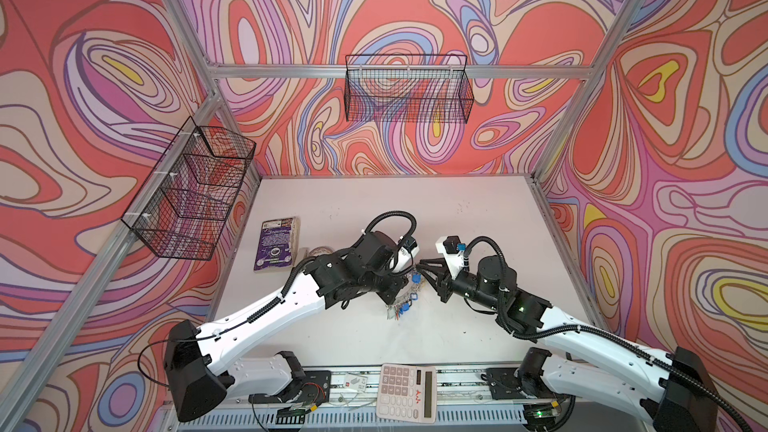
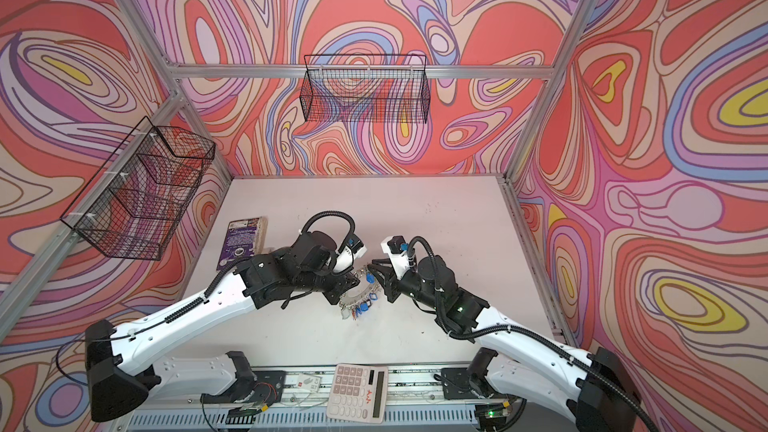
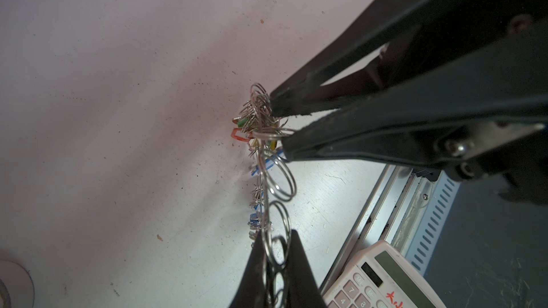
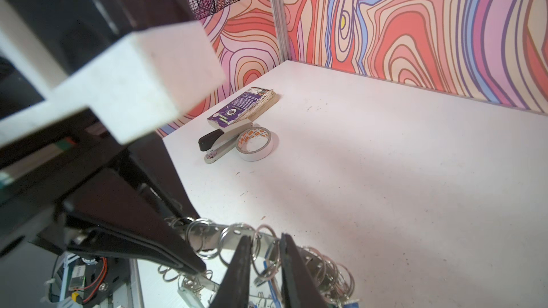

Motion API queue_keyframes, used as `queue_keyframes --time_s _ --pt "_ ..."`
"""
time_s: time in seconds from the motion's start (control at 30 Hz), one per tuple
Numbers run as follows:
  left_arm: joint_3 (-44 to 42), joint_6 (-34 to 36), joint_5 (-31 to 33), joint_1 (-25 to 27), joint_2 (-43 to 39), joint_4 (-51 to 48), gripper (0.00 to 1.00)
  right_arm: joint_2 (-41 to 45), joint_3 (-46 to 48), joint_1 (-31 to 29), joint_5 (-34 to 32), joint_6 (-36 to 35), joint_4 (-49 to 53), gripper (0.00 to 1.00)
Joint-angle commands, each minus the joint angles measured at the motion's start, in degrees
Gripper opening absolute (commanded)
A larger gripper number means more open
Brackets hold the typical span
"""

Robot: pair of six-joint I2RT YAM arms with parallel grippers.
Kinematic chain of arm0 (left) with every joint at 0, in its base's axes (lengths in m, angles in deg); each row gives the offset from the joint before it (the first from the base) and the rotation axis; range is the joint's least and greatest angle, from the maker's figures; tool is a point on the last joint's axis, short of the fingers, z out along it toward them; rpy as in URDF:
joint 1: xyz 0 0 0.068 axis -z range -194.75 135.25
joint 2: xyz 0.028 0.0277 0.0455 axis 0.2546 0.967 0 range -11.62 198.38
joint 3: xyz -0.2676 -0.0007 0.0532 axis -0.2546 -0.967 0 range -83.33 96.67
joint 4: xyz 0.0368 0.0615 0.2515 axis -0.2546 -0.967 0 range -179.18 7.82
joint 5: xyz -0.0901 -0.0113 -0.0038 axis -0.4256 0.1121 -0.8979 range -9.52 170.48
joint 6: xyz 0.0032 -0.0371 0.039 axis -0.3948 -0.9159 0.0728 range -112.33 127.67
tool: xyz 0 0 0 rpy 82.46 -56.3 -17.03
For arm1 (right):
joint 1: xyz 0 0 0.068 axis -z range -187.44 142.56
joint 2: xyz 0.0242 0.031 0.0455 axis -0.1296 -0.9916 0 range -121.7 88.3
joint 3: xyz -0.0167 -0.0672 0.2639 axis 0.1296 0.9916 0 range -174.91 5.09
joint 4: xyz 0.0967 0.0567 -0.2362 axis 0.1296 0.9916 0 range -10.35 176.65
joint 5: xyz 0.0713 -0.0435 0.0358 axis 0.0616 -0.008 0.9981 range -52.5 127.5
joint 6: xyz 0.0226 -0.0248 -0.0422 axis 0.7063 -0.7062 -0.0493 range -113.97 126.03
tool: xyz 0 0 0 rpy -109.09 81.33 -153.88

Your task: Put the keys on the keyring

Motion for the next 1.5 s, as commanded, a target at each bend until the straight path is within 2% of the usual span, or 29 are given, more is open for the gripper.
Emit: queue_keyframes --time_s 0.0,0.3,0.37,0.43,0.53,0.77,0.9,1.07,1.33,1.47 --pt "1.7 0.1 0.1 -0.2 -1.9 1.1 0.0 0.4 0.3 -0.2 -0.3 0.0 -1.0 0.16" --pt "2.1 0.4 0.1 -0.2 -1.6 1.2 0.0 -0.5 0.1 -0.2 0.1 0.0 -0.7 0.1" --pt "1.9 0.4 0.2 -0.2 -1.7 1.3 0.0 -0.7 0.1 -0.3 -0.1 0.0 -0.4 0.12" --pt "2.0 0.3 0.3 -0.2 -1.6 1.3 0.0 -0.7 0.2 -0.2 -0.3 0.0 -0.3 0.18" --pt "2.1 0.5 0.4 -0.2 -1.7 1.2 0.0 -0.4 0.7 -0.3 -0.4 0.1 -0.5 0.19" --pt "2.2 0.5 0.5 -0.2 -1.7 1.2 0.0 0.1 0.9 -0.2 -0.6 0.3 -0.4 0.1" --pt "1.9 0.7 0.5 -0.2 -1.9 1.2 0.0 0.2 1.1 -0.2 -1.0 0.1 -0.4 0.0" --pt "-0.1 1.6 0.2 -0.1 -2.8 2.4 0.0 -0.1 0.5 -0.3 -0.7 -0.4 0.0 0.0" --pt "-5.3 8.1 0.2 -0.3 -5.0 5.4 0.0 -3.9 -3.7 -0.2 3.4 -3.2 3.3 0.0" --pt "-9.1 12.6 -0.6 -0.3 -6.6 7.8 0.05 -7.4 -6.4 -0.3 5.6 -6.4 6.6 0.0"
